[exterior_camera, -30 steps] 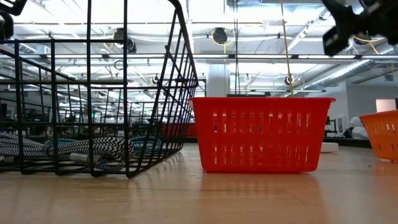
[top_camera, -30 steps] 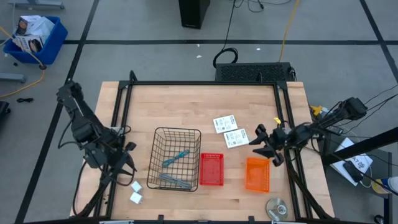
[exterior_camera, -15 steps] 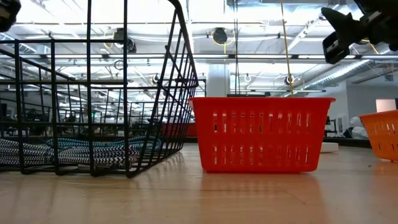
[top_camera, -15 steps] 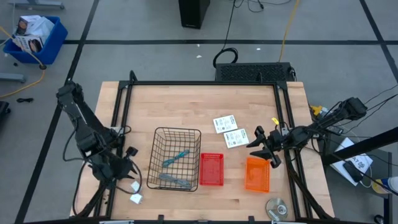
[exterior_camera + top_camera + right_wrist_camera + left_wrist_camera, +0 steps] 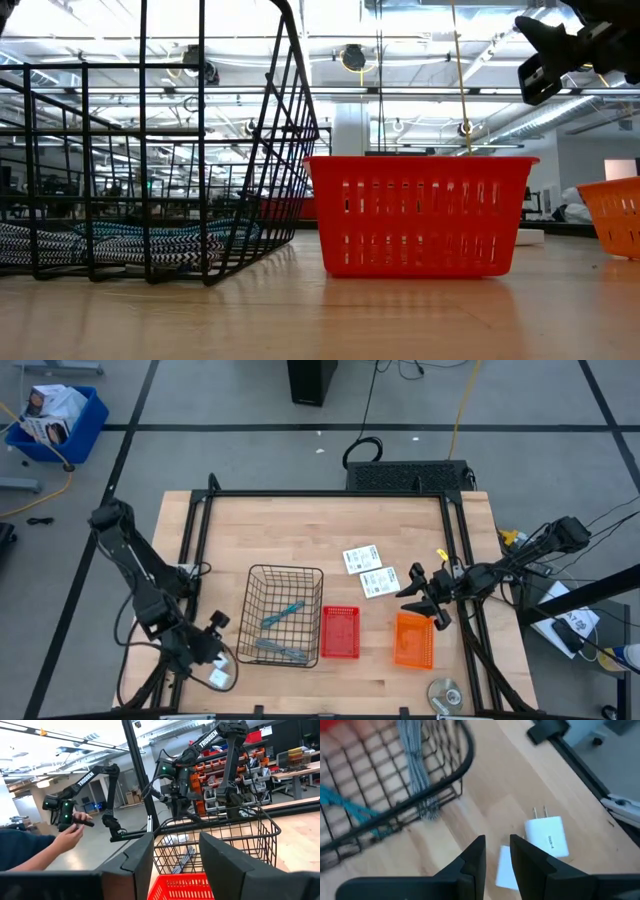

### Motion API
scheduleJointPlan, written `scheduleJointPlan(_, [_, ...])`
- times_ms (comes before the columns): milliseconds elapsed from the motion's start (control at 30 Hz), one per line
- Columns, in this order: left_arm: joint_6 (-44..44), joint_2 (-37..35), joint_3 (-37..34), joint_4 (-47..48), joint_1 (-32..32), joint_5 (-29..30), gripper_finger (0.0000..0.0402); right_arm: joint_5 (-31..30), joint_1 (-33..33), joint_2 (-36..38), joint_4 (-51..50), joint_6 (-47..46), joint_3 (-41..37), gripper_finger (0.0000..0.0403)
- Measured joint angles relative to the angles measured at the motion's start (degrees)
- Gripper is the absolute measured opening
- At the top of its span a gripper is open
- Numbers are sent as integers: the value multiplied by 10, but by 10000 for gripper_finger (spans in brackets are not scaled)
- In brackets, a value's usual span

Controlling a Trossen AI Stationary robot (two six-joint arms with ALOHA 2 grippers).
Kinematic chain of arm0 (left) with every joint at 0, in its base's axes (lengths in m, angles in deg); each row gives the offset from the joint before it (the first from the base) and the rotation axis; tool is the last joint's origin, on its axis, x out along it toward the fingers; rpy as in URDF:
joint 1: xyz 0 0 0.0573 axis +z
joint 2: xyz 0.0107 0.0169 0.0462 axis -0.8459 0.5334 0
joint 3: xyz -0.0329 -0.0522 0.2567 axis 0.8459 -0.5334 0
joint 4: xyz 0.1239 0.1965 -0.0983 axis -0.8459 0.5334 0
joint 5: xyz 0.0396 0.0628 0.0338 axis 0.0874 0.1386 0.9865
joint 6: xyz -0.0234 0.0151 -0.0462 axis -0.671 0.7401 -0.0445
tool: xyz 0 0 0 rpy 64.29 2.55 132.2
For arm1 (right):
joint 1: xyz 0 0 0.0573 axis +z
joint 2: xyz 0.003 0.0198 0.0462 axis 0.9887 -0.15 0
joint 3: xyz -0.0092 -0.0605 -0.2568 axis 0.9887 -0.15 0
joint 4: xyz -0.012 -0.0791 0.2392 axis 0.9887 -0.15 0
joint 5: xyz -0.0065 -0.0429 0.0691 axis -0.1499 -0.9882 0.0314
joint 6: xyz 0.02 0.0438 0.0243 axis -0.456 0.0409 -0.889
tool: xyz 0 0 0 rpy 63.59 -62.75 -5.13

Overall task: Pick and place items into bin
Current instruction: Put the top white charger adapter into the red basket

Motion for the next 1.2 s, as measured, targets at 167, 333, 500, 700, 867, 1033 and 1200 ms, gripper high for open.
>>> scheduleJointPlan(167, [-48,2,0,-6,-6,-17,93,0,0,0,-1,0,0,153])
scheduleJointPlan(333, [-27,2,0,-16,-9,-62,93,0,0,0,-1,0,0,153])
scheduleJointPlan(500, [-70,4,0,-15,-15,-63,93,0,0,0,-1,0,0,153])
scheduleJointPlan(700, [-18,8,0,-12,-25,-65,93,0,0,0,-1,0,0,153])
scheduleJointPlan(867, [-55,20,0,14,-33,-39,113,0,0,0,-4,0,0,153])
scheduleJointPlan(1033, [-56,45,0,9,-38,-62,169,0,0,0,-5,0,0,153])
scheduleJointPlan(1200, [-60,80,0,11,-44,-60,228,0,0,0,-6,0,0,153])
